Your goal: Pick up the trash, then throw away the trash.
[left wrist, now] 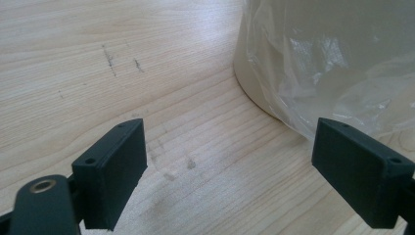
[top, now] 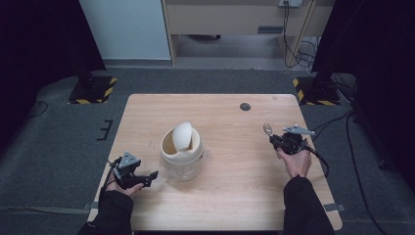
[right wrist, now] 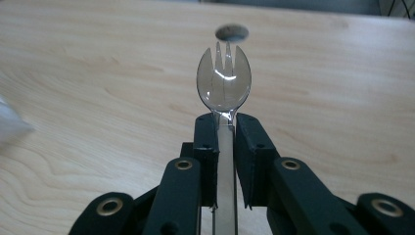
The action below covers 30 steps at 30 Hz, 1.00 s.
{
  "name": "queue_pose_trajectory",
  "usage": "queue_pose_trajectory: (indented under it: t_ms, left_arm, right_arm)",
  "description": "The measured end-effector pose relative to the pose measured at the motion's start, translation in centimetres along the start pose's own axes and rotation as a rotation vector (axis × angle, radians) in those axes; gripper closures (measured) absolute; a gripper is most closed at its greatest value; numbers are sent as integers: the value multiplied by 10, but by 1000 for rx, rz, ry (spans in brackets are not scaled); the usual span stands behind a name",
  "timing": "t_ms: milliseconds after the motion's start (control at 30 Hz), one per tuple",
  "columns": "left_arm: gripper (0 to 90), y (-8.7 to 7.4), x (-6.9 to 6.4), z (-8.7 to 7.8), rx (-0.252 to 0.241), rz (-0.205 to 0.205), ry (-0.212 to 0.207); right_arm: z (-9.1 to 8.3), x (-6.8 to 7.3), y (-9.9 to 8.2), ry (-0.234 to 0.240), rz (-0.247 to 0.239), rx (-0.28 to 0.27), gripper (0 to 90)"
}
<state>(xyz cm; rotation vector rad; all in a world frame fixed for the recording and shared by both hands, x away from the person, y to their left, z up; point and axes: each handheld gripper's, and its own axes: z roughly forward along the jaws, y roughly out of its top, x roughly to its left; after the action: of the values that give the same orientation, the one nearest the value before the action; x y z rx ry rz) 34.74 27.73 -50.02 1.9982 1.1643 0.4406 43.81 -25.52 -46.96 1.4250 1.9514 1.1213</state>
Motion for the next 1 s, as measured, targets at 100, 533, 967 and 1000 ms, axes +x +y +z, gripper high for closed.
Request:
queue_pose_trajectory:
  t_ms: [100,533,967,1000]
  left_arm:
    - [127,0,-1,0,1,2,-2]
    - [131,3,-2,-6,-26,-15,-3]
    - [136,12,-4,-24,-111,-30,5]
    - [138,13,-4,-26,-121,-32,4]
  right_arm:
    - [-11,4,8,19,-6,-47,799]
    - [-61,14,38,111,-14,-250,800]
    - [-99,36,60,184,-57,-399,799]
    - [-102,38,62,196,-56,-409,799]
